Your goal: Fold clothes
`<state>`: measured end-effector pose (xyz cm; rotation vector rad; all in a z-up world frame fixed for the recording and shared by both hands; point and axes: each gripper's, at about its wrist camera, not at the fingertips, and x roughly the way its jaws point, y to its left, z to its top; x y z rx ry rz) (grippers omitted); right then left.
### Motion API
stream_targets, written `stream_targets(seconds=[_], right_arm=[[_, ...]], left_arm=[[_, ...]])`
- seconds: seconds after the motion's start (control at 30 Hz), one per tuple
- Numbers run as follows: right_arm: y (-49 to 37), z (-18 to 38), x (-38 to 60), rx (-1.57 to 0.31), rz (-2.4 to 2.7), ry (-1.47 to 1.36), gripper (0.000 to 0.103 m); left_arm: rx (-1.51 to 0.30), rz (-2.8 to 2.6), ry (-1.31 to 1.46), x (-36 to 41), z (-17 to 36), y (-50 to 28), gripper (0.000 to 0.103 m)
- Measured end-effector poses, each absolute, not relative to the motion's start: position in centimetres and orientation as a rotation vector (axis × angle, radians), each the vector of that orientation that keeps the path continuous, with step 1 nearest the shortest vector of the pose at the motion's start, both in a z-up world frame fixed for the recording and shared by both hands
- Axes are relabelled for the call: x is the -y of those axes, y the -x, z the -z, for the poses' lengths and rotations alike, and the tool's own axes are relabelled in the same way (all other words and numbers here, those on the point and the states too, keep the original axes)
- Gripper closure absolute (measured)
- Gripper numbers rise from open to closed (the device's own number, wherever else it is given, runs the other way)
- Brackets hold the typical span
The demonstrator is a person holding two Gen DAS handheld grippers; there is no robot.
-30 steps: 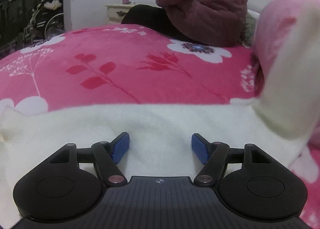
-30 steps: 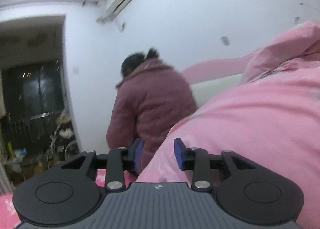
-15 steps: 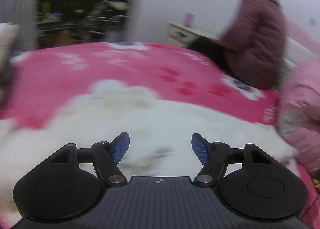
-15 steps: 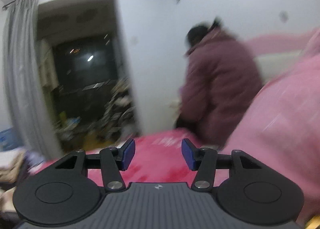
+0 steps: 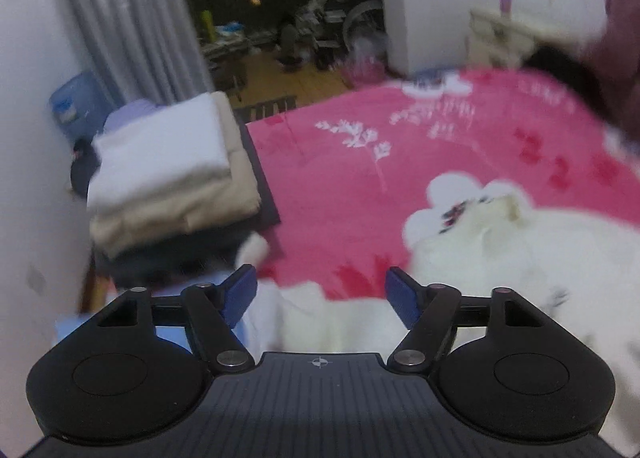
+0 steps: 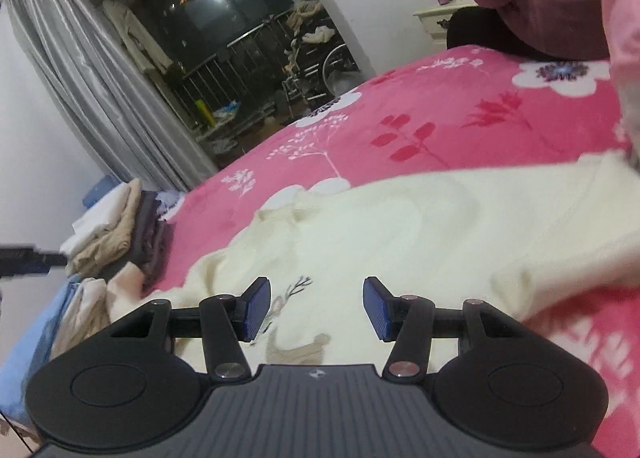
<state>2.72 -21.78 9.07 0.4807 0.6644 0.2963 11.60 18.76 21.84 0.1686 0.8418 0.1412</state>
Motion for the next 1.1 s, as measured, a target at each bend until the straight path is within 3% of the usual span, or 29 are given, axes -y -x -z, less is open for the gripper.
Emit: stream_targets(seconds=[0.2,0.37,0.57,0.6,0.67,0.9,1.1], right_arm=[[-1.5,-5.8,22.7,-0.676,-0.289,-0.546,0.049],[-1.8,-4.4,22.3,-0.71,-0.31,-0.576,0.048],[-2.1,-3.4,21.3,-0.729,-0.341,-0.557,0.048],[-2.1,-3.2,21.3,-0.737,-0.339,-0.555,0.048],[-2.3,-2.8,21.5,-0.747,-0.331,-0.566,0.048],[-2.3,-2.1,22.0,-0.756,-0.315,-0.6,0.048],[-1.9,-2.2,22.0,-0.756,-0.31,-0.606,0.048]], left_arm=[[-1.083,-0.255,-0.284,-21.0,-15.3,-20.7,0.031],[-1.197,-0.324,-0.346,-22.2,-10.5,-22.8,0.034],[-1.221,-0.39,-0.348,-23.8,-8.3,-24.1,0.059],[-1.21,-0.397,-0.342,-23.9,-8.3,-24.0,0.074],[-1.189,-0.41,-0.331,-24.0,-8.4,-23.9,0.093],[-0.955,-0.329,-0.248,-23.1,-13.4,-20.8,0.096],[-0.719,-0.336,-0.168,-22.3,-21.6,-17.6,0.097]])
